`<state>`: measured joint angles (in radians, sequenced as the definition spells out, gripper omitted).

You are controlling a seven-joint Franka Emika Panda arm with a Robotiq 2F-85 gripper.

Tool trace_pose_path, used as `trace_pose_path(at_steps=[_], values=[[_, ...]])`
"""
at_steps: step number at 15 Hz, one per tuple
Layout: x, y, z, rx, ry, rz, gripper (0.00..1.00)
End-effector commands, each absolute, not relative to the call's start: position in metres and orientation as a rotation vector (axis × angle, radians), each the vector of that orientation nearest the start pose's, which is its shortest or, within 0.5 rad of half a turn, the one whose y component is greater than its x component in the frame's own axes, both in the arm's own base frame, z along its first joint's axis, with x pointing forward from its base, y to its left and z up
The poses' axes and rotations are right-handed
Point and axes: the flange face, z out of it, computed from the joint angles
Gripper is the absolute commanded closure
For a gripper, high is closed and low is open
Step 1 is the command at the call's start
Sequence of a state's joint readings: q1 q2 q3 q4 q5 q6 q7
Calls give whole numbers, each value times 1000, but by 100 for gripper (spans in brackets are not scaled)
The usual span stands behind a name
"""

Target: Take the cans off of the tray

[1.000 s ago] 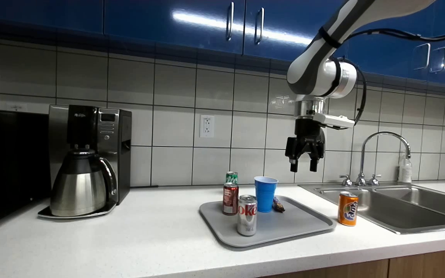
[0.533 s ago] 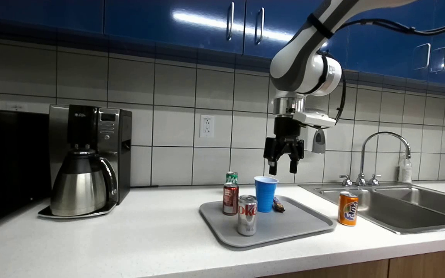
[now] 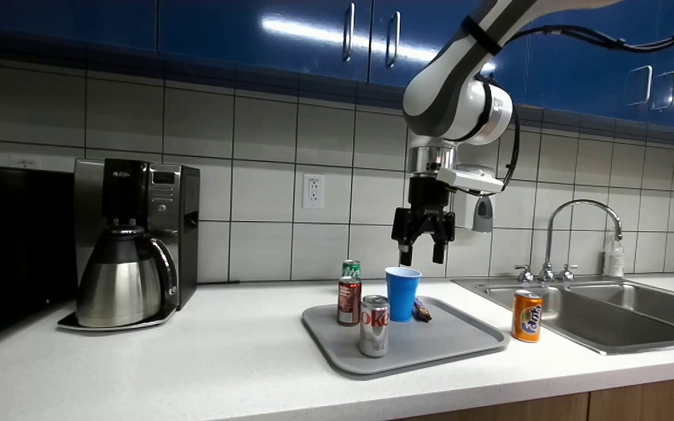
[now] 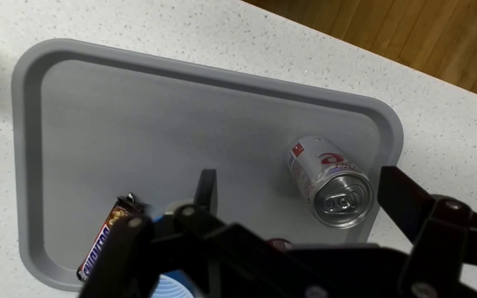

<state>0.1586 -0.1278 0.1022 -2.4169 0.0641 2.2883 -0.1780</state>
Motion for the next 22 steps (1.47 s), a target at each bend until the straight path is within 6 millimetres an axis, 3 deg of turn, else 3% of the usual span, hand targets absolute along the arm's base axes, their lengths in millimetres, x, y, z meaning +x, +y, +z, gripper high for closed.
trace_pose_path(at_steps=[1, 3, 14, 22], values=[[457, 123, 359, -3046, -610, 5, 0], [457, 123, 359, -3046, -610, 5, 0], [469, 176, 340, -3089, -733, -16, 0], [484, 206, 311, -3117, -743, -55, 0]])
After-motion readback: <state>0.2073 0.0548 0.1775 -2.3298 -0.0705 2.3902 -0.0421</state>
